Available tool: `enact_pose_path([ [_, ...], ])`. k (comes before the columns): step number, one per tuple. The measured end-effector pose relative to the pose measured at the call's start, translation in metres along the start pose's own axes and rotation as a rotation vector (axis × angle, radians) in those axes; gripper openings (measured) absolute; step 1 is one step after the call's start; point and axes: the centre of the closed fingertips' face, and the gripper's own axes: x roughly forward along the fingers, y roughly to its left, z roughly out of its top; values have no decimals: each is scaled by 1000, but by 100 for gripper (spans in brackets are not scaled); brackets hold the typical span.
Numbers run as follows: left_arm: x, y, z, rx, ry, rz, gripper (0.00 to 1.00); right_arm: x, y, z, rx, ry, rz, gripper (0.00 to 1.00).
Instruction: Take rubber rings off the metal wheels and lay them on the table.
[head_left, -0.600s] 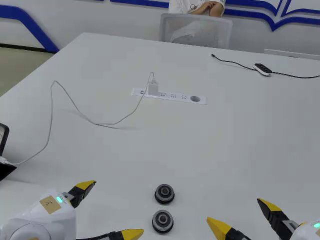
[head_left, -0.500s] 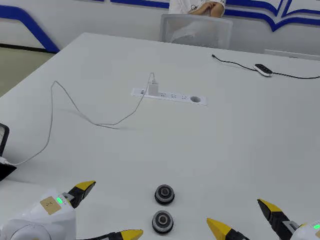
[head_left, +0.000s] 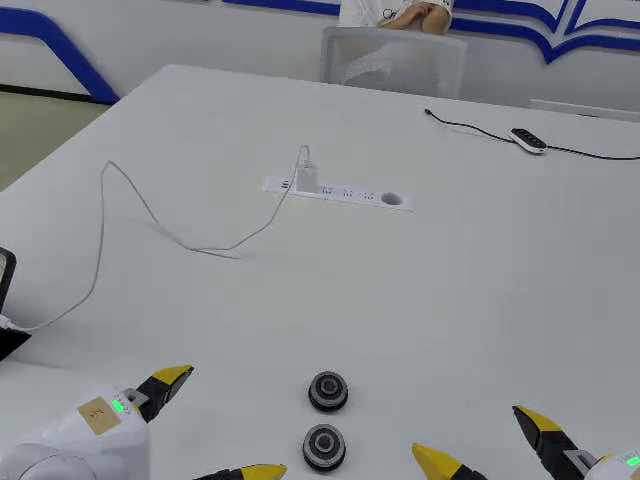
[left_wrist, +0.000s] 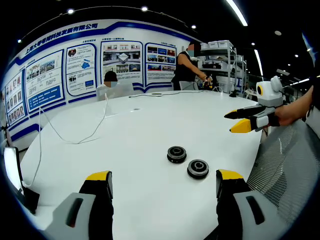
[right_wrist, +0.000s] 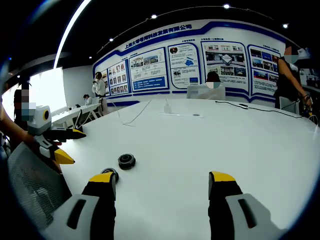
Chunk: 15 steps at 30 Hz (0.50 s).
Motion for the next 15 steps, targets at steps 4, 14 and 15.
enact_pose_path([
  [4,0,-1,1,7,-6,-5,87,0,0,0,-2,1,-1,76],
  [14,1,-5,2,9,-4,-21,86,0,0,-1,7,5,2,76],
  [15,1,-5,2,12,-3,-22,86,0,0,-2,7,5,2,76],
])
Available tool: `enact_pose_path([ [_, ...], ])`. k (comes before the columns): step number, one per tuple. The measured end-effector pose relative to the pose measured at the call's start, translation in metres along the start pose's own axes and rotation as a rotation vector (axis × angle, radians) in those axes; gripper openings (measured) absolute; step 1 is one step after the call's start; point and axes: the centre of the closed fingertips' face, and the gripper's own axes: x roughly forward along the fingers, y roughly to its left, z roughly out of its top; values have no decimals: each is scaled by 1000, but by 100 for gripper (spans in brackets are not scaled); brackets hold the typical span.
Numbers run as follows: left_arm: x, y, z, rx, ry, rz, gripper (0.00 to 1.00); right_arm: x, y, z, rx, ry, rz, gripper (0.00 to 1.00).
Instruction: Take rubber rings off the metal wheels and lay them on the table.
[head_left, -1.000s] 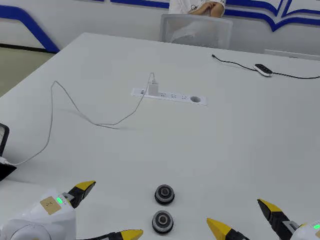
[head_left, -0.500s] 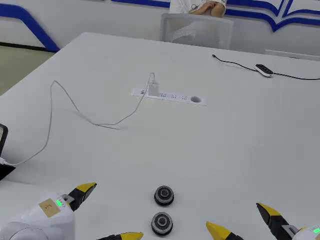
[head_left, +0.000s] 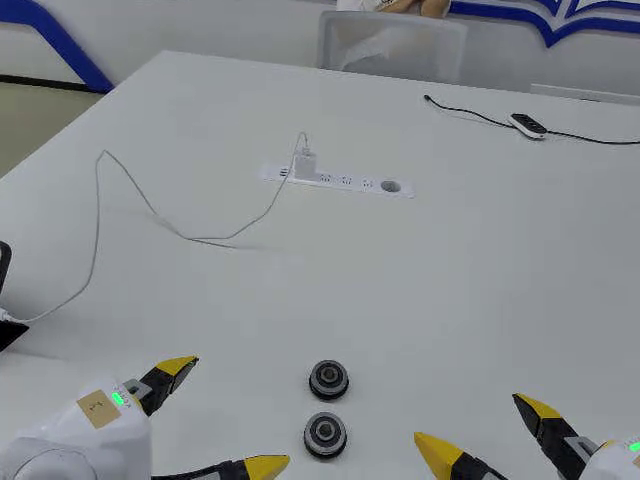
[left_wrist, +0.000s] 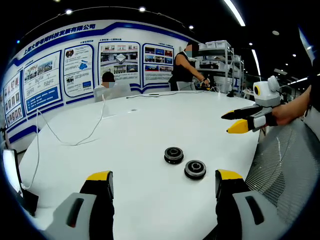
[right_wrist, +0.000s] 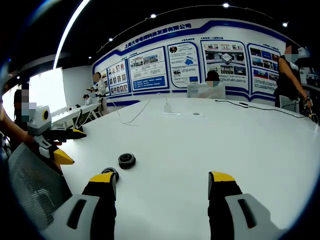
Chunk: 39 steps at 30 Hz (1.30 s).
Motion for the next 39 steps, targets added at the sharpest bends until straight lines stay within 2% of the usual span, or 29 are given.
enact_pose_path([
  [8,0,0,0,-18,-1,-2,85,0,0,-2,16,7,6,75],
  [14,3,-12,3,37,6,-52,85,1,3,-5,34,19,20,73],
  [20,6,-16,8,64,7,-79,84,2,6,-9,34,39,37,72],
  [31,30,-20,23,81,1,-128,79,2,9,-12,62,55,53,68],
  [35,36,-22,24,95,6,-144,76,2,8,-13,71,59,53,67],
  [39,43,-28,20,111,26,-172,71,2,9,-14,79,66,59,66],
])
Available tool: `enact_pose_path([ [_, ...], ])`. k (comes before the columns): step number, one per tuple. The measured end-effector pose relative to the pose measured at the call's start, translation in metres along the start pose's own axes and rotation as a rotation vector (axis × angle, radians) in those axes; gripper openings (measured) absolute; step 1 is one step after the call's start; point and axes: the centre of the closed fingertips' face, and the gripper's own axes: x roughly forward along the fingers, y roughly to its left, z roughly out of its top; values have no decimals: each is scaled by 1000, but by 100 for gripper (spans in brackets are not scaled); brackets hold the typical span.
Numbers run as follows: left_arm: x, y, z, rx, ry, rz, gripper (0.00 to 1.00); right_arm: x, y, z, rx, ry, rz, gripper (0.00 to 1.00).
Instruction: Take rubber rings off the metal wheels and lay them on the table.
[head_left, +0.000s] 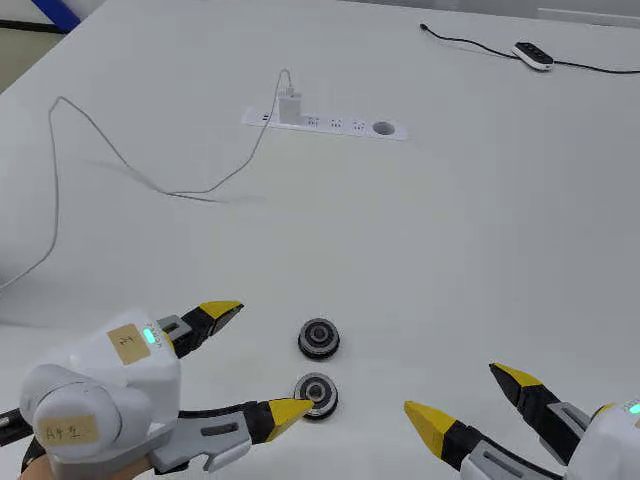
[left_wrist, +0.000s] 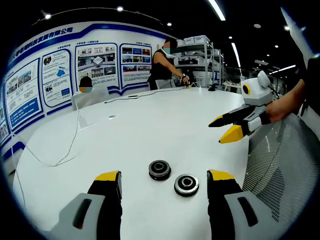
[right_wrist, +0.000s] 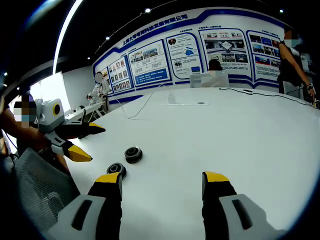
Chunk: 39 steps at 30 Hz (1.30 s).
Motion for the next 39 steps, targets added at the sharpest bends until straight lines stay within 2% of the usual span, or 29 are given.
enact_pose_path([
  [6,11,-14,-8,6,25,-50,66,0,2,-3,11,13,10,63],
  [11,20,-25,-19,40,67,-97,57,0,3,-5,17,24,15,61],
  [14,25,-26,-20,50,65,-96,48,0,3,-6,24,29,16,61],
  [17,27,-25,-19,32,61,-99,47,0,2,-8,30,34,15,60],
  [21,28,-26,-22,43,73,-106,40,0,2,-9,37,38,15,60],
  [29,31,-36,-29,74,92,-146,30,0,1,-10,38,44,13,59],
  [39,34,-38,-27,79,94,-156,22,1,4,-12,43,52,26,58],
])
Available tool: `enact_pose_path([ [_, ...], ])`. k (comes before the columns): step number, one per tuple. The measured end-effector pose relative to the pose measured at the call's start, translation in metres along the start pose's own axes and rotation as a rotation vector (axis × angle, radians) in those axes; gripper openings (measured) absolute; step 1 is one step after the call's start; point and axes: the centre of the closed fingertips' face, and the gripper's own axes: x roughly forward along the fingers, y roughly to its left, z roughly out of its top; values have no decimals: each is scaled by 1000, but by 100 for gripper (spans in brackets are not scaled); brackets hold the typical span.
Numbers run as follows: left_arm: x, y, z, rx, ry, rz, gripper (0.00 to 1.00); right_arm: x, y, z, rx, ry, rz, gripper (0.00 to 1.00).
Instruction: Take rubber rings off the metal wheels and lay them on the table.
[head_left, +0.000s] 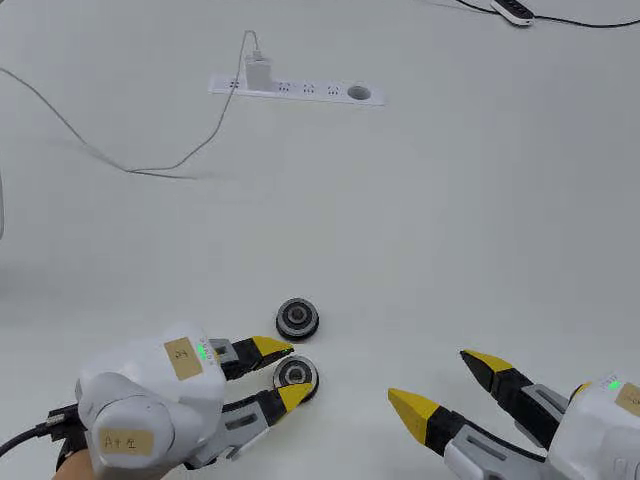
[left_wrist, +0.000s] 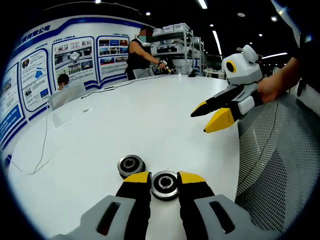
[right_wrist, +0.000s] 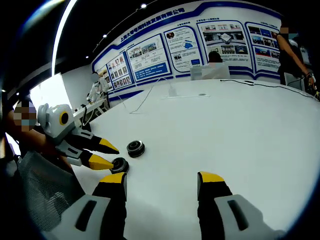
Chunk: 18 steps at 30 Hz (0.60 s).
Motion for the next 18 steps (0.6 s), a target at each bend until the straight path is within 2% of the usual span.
enact_pose_path([
  [5,0,1,-4,-4,14,-5,17,0,1,0,5,0,5,57],
  [18,1,0,-12,10,48,-17,16,0,1,1,12,-6,8,57],
])
